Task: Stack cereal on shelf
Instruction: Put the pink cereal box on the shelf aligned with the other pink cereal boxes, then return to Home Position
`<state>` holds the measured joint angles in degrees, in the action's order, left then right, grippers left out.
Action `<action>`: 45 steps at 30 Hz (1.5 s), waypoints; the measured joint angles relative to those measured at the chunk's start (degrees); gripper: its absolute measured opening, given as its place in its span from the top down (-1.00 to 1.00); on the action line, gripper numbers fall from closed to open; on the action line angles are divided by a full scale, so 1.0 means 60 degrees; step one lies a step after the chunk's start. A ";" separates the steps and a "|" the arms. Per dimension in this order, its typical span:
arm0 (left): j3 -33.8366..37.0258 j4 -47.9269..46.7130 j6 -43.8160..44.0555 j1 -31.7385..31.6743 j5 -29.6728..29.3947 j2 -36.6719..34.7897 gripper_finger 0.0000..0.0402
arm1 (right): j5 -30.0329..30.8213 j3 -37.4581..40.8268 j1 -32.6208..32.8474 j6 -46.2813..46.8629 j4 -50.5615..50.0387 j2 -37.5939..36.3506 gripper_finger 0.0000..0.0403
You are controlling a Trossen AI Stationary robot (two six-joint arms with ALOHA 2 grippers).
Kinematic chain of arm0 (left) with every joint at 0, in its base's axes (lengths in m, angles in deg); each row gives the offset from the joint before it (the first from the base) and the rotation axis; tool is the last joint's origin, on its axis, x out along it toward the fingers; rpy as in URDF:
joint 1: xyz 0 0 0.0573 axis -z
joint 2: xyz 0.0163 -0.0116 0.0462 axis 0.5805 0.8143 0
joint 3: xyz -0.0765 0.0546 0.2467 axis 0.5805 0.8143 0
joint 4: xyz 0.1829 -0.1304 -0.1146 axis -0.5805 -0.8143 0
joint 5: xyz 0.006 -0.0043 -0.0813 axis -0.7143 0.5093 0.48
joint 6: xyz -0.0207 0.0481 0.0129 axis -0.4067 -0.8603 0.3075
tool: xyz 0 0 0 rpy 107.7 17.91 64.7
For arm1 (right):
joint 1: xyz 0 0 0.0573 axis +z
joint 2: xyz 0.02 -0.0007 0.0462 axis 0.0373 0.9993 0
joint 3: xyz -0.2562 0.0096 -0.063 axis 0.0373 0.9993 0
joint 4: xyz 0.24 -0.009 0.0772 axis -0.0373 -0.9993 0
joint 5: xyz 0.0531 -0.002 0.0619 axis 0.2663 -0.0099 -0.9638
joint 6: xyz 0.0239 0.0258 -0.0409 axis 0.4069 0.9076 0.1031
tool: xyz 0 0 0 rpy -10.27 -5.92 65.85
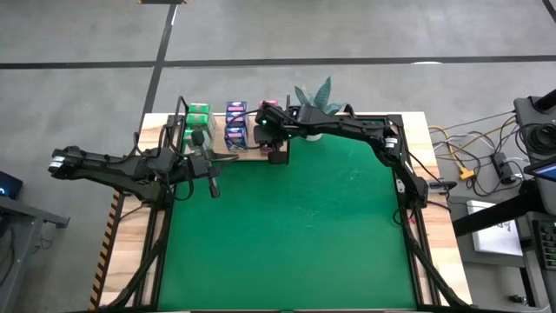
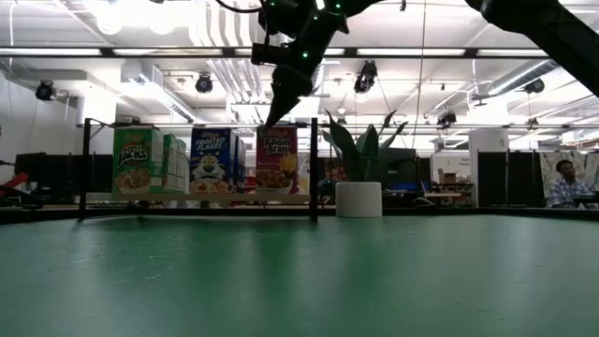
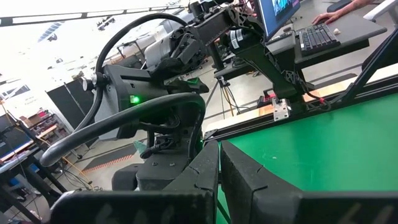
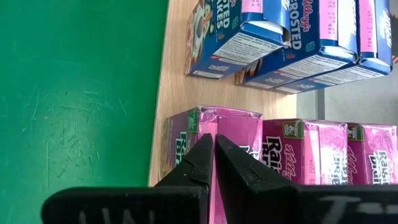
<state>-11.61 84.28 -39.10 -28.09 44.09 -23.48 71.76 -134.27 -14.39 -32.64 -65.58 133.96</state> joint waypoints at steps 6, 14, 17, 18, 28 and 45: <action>0.0000 -0.0001 0.0000 0.0001 -0.0003 0.0000 1.00 | 0.0002 0.0000 -0.0002 -0.0015 -0.0022 -0.0006 0.95; 0.0000 -0.0002 0.0000 0.0000 0.0001 0.0000 1.00 | 0.0004 -0.0002 -0.0002 -0.0072 -0.0024 -0.0006 0.95; 0.0000 0.0000 -0.0002 0.0002 -0.0001 0.0000 1.00 | 0.0007 -0.0066 -0.0002 -0.0079 -0.0063 -0.0006 0.95; 0.0000 0.0000 0.0000 0.0000 -0.0003 0.0000 1.00 | 0.0007 -0.0084 -0.0002 -0.0090 -0.0064 -0.0006 0.95; 0.0000 0.0000 -0.0004 0.0001 -0.0002 -0.0001 1.00 | 0.0013 -0.0098 0.0017 -0.0091 -0.0031 -0.0077 0.95; 0.0001 -0.0740 0.0243 0.0000 0.0004 -0.0370 1.00 | -0.1508 0.2442 0.0374 0.0708 0.1406 -0.2682 0.95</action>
<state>-11.61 79.85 -37.64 -28.09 44.11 -25.70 62.71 -119.62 -12.14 -28.39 -57.15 117.87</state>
